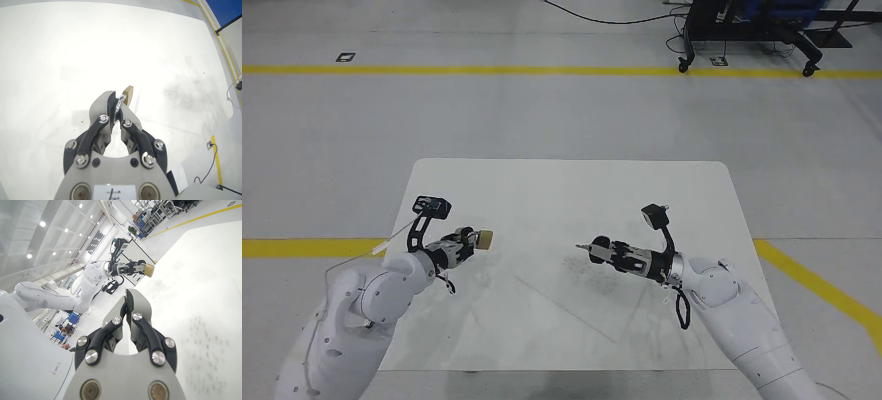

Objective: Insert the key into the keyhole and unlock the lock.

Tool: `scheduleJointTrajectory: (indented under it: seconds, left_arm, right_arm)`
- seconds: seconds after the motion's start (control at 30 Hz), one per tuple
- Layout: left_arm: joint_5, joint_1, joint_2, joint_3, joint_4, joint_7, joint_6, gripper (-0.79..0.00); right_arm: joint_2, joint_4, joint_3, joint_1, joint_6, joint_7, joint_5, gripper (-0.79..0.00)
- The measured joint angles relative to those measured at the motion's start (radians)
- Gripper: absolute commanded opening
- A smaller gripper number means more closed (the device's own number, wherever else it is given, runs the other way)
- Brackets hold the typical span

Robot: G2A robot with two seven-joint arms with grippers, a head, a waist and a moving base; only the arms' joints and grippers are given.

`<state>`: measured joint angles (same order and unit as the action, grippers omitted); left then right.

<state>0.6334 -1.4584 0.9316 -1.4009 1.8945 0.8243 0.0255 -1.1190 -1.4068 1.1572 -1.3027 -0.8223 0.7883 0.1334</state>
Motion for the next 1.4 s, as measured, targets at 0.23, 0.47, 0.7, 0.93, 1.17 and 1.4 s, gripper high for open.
scheduleJointTrajectory:
  seconds: [0.23,0.47,0.7,0.93,1.17,1.4]
  left_arm:
    - [-0.423,0.062,0.023,-0.01,-0.147,0.005,-0.14,-0.785]
    - [-0.765,0.095,0.031,0.005,-0.204,0.053,-0.172,-0.785]
    - [-0.821,0.103,0.04,0.015,-0.242,0.1,-0.174,-0.785]
    - [-1.149,0.191,0.056,0.059,-0.393,0.251,-0.247,-0.785]
    - [-1.199,0.176,0.061,0.098,-0.414,0.347,-0.275,-0.785]
    - [-1.208,0.175,0.064,0.122,-0.411,0.381,-0.29,-0.785]
  right_arm:
    - [-0.012,-0.026,-0.036,0.013,0.075,-0.082,-0.087,-0.785]
    - [-0.026,-0.052,-0.087,0.029,0.097,-0.146,-0.131,-0.785]
    - [-0.028,-0.059,-0.097,0.03,0.108,-0.139,-0.132,-0.785]
    - [-0.069,0.008,-0.19,0.121,0.122,-0.27,-0.132,-0.785]
    - [-0.106,0.07,-0.243,0.208,0.092,-0.393,-0.136,-0.785]
    - [-0.142,0.12,-0.307,0.275,0.081,-0.437,-0.131,-0.785]
